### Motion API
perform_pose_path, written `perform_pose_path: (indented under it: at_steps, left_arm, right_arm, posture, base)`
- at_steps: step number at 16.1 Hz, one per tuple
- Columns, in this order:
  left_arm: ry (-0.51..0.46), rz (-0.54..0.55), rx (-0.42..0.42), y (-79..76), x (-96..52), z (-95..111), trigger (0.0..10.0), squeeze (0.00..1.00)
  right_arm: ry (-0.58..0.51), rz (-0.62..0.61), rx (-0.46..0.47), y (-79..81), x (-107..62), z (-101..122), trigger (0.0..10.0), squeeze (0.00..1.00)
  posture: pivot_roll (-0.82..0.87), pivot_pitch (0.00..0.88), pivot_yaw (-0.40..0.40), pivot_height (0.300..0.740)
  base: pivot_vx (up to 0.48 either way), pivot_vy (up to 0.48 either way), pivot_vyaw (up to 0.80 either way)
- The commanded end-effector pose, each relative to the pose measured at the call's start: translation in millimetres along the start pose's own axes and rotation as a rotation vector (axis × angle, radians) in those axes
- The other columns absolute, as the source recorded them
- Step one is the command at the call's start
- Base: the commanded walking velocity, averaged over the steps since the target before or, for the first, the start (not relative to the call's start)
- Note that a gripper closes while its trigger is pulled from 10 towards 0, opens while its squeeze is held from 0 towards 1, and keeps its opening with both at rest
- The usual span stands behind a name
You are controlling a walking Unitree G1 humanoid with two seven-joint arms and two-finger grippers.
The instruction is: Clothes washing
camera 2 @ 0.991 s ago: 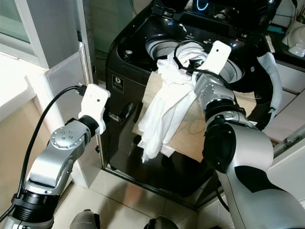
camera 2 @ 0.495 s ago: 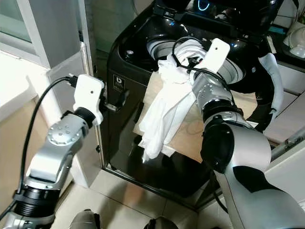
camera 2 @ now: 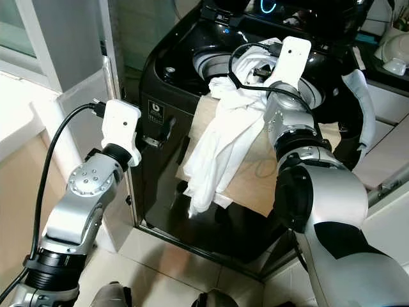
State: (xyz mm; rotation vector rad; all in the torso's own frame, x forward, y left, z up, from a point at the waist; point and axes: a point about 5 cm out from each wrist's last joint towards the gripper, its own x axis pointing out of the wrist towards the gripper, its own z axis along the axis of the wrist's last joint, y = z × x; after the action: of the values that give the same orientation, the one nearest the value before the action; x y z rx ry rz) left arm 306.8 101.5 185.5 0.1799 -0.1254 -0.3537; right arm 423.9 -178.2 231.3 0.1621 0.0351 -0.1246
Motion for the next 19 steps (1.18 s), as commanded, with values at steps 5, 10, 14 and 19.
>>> perform_pose_path:
  at_steps: [5, 10, 14, 19]
  left_arm:
    - [-0.023, 0.011, 0.008, -3.1, 4.0, 1.1, 10.0, 0.00]
    - [-0.071, 0.083, -0.040, 19.5, 4.0, -0.6, 10.0, 0.00]
    - [-0.018, 0.064, -0.061, 27.1, 8.5, -15.4, 10.0, 0.00]
    - [-0.017, 0.008, -0.024, 20.2, 19.0, -18.4, 10.0, 0.00]
  right_arm:
    - [-0.055, -0.034, 0.052, -8.6, 0.8, 12.6, 0.0, 0.00]
    - [-0.311, -0.167, -0.196, -15.8, -5.0, 35.2, 0.0, 0.00]
    - [-0.293, -0.191, -0.199, -27.5, -9.9, 8.5, 0.0, 0.00]
    - [-0.295, -0.162, -0.252, -28.4, -14.4, -7.4, 0.0, 0.00]
  posture:
    - [0.01, 0.000, -0.158, 0.714]
    - [-0.01, 0.000, -0.101, 0.714]
    - [-0.07, 0.000, -0.013, 0.714]
    - [-0.10, 0.000, 0.006, 0.714]
  base:
    - [0.000, 0.000, 0.00]
    - [0.000, 0.000, 0.00]
    - [0.000, 0.000, -0.19]
    - [0.000, 0.000, -0.75]
